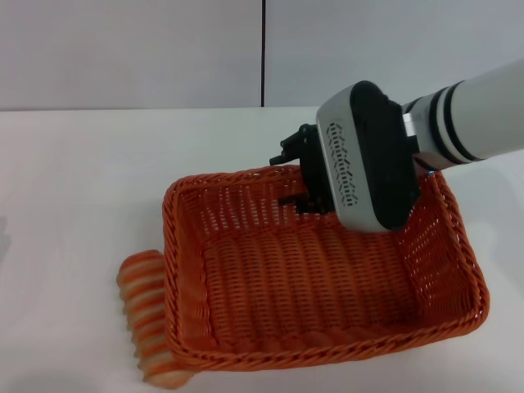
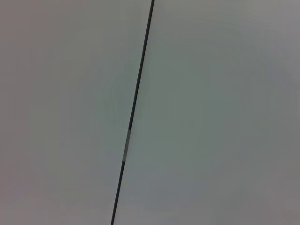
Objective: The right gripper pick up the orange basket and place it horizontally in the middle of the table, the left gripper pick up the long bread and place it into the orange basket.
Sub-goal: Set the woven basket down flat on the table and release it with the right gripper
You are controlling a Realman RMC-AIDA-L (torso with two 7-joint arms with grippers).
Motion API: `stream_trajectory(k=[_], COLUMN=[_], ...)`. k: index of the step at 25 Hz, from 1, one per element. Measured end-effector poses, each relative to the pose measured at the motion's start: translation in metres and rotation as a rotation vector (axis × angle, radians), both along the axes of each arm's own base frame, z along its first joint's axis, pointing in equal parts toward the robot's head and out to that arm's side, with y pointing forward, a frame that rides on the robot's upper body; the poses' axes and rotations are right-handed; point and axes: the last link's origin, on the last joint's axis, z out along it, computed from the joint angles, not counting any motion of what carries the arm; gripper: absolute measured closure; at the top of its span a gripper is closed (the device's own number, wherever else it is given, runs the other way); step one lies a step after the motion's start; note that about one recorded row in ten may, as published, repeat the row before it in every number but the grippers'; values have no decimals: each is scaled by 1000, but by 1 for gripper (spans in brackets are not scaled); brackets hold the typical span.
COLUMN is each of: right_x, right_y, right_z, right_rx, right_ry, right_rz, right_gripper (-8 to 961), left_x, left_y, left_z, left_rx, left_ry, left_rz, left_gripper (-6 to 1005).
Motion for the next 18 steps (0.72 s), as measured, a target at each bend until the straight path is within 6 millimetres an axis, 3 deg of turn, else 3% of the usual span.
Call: stream_trajectory(k=[5,9,18], right_x=[-1,-4,-10], right_y=[-6,-11,-27], right_z=[8,16,58], right_rx=[34,70,286], right_ry=[29,61,257], right_rz=[12,27,35], right_gripper=[434,437,438], left_x=[1,2,2], left_y=[0,0,3], left_z=[1,2,8], left_rx=[3,7,18], left_ry=[1,4,56], left_rz=[-6,-16,-30], left_gripper=[269,269,270])
